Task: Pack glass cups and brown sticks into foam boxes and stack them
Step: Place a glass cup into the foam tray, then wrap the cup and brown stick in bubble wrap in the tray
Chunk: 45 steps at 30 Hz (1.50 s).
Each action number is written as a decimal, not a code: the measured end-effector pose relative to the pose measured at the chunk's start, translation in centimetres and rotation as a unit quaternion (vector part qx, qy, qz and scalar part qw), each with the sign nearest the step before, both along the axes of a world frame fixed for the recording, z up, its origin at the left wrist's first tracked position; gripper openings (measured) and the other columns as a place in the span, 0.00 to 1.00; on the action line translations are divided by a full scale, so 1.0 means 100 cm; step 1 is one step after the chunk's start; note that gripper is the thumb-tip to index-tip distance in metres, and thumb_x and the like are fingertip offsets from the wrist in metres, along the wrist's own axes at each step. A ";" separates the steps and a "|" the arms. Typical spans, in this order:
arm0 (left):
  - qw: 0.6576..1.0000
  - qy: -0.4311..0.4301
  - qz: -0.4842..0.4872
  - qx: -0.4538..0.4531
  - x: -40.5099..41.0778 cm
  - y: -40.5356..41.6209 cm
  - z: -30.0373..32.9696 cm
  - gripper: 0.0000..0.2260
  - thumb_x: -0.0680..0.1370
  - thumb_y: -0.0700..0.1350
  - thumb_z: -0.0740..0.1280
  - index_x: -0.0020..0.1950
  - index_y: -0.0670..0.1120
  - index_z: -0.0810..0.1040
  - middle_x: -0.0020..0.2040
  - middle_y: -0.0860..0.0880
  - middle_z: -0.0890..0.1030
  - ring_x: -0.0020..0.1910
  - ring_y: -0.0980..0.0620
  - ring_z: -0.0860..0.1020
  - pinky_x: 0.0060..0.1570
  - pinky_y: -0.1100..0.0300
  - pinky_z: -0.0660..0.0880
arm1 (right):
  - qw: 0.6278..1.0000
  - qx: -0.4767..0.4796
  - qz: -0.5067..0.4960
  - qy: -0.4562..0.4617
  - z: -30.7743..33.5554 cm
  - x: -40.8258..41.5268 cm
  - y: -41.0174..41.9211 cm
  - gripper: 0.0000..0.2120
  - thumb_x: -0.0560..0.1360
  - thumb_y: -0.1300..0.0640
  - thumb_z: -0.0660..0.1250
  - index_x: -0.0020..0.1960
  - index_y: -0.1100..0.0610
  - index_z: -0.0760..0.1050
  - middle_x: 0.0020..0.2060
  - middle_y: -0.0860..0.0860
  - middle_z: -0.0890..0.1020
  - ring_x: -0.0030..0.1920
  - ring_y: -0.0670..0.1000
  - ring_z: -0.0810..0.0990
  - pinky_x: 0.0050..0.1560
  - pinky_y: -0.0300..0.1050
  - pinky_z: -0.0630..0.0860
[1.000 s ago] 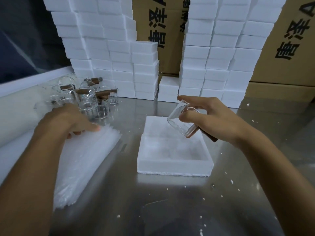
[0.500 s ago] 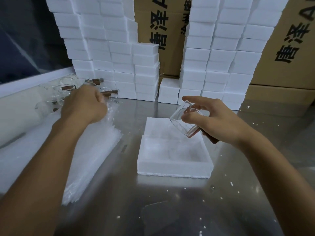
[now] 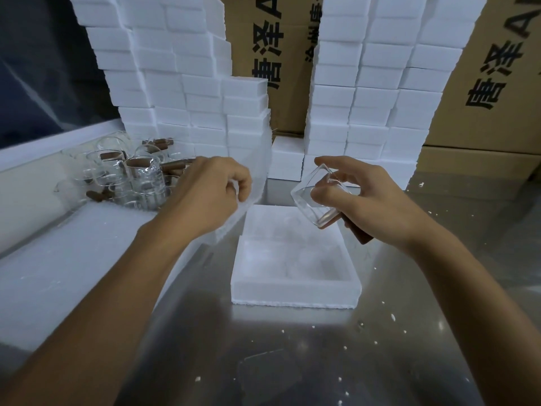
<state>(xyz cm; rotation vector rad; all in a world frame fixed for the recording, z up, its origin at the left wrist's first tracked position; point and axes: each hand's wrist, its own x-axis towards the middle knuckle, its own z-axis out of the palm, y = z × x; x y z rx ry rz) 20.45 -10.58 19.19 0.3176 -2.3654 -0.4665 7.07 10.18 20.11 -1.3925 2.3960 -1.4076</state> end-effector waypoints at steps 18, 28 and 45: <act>0.974 -0.107 0.151 0.129 0.003 0.007 0.003 0.17 0.69 0.32 0.73 0.47 0.55 0.84 0.57 0.50 0.83 0.49 0.47 0.81 0.49 0.55 0.78 | 0.965 -0.074 0.033 -0.248 0.009 0.022 -0.007 0.18 0.79 0.43 0.64 0.63 0.52 0.76 0.51 0.51 0.84 0.34 0.51 0.84 0.41 0.52 0.71; 0.997 -0.058 -0.014 0.046 -0.012 0.041 -0.011 0.43 0.67 0.27 0.66 0.78 0.55 0.62 0.77 0.59 0.63 0.70 0.51 0.70 0.62 0.53 0.74 | 0.666 -0.237 0.197 -0.680 -0.003 0.044 -0.022 0.24 0.73 0.48 0.72 0.60 0.65 0.74 0.61 0.60 0.78 0.27 0.50 0.76 0.30 0.40 0.73; 0.985 -0.105 -0.128 0.051 -0.015 0.070 -0.017 0.48 0.69 0.27 0.64 0.80 0.60 0.48 0.75 0.74 0.42 0.68 0.58 0.69 0.60 0.47 0.75 | 0.795 -0.300 0.041 -0.526 -0.018 0.035 -0.030 0.22 0.78 0.66 0.65 0.69 0.53 0.68 0.56 0.54 0.76 0.37 0.52 0.87 0.43 0.47 0.83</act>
